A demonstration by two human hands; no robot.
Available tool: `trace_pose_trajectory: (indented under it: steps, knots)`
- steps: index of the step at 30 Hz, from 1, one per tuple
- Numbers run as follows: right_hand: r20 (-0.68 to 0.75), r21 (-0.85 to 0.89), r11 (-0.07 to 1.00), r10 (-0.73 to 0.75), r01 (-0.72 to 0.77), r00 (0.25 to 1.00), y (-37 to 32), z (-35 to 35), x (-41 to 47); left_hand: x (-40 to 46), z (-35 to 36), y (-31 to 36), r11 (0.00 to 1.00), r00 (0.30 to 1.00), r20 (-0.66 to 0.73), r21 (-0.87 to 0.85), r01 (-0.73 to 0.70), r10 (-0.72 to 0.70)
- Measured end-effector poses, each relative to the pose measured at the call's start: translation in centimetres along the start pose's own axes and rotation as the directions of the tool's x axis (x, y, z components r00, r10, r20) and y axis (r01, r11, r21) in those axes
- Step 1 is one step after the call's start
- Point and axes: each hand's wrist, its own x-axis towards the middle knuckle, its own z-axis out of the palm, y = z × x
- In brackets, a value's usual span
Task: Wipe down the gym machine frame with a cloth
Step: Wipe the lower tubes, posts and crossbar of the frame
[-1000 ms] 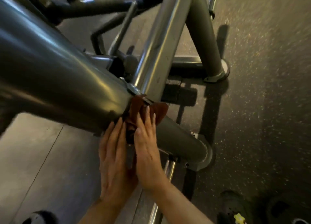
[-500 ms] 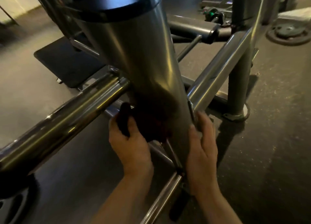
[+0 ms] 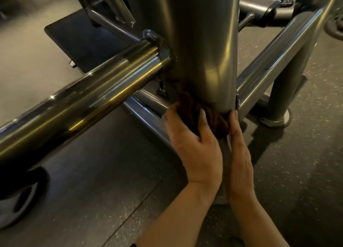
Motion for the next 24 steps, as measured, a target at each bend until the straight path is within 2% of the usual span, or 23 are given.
trace_pose_trajectory:
  steps: [2,4,6,8,10,11,12,13,14,16,17,18,21,22,24]
  knots:
    - [-0.020,0.004,1.000,-0.003,0.003,1.000,0.4,0.0,0.1,-1.1,0.0,-1.6,0.998,0.994,0.094,0.026,0.050,-0.053]
    - [-0.031,0.000,1.000,-0.007,0.007,1.000,0.4,0.0,0.0,-2.4,-0.3,-3.0,0.980,0.968,0.158,-0.016,0.197,-0.192]
    - [-0.016,-0.006,1.000,0.006,-0.006,1.000,0.2,-0.1,-0.3,-2.5,-0.4,-3.0,0.968,0.962,0.122,-0.025,0.248,-0.244]
    - [-0.005,-0.026,0.999,0.035,-0.035,0.999,0.2,-0.5,-0.8,-1.4,-0.2,-1.8,0.997,0.996,0.035,0.022,0.080,-0.081]
    - [-0.023,-0.019,0.997,0.069,-0.069,0.997,0.6,-0.9,-1.3,-0.2,-0.1,-1.4,0.989,0.992,-0.008,0.074,-0.127,0.127]
    - [-0.033,-0.006,0.996,0.086,-0.086,0.996,0.9,-1.0,-1.5,0.0,-0.2,-1.9,0.981,0.987,-0.002,0.108,-0.159,0.160]
    - [-0.042,0.002,0.995,0.097,-0.097,0.994,1.2,-1.0,-1.8,-0.2,-0.3,-2.6,0.984,0.993,0.026,0.130,-0.118,0.115]
    - [-0.045,0.003,0.995,0.102,-0.102,0.994,1.4,-0.9,-2.0,-0.6,-0.6,-3.4,0.989,0.998,0.065,0.147,-0.012,0.002]
    - [-0.051,0.001,0.994,0.112,-0.113,0.992,1.7,-0.9,-2.2,-1.2,-1.0,-4.1,0.976,0.980,0.094,0.153,0.158,-0.173]
    - [-0.056,0.012,0.989,0.151,-0.151,0.987,2.4,-1.2,-2.6,-2.3,-2.1,-5.6,0.846,0.845,0.070,0.105,0.523,-0.531]
    - [-0.056,0.011,0.985,0.174,-0.174,0.983,2.7,-1.5,-2.7,-2.5,-2.7,-5.9,0.793,0.794,0.026,0.080,0.604,-0.607]
    - [-0.052,0.000,0.980,0.200,-0.201,0.978,3.0,-1.9,-2.7,-2.4,-3.1,-6.0,0.791,0.792,-0.011,0.060,0.609,-0.610]
    - [-0.043,-0.023,0.965,0.261,-0.262,0.964,3.8,-3.0,-2.6,-2.0,-2.7,-5.2,0.908,0.908,0.021,0.006,0.418,-0.418]
    - [-0.039,-0.031,0.961,0.272,-0.273,0.961,4.1,-3.2,-2.6,-2.0,-2.3,-5.4,0.928,0.927,0.045,0.014,0.373,-0.374]
    - [-0.032,-0.066,0.960,0.272,-0.274,0.962,4.6,-3.3,-2.6,-2.0,-1.6,-6.3,0.913,0.910,0.069,0.013,0.409,-0.409]
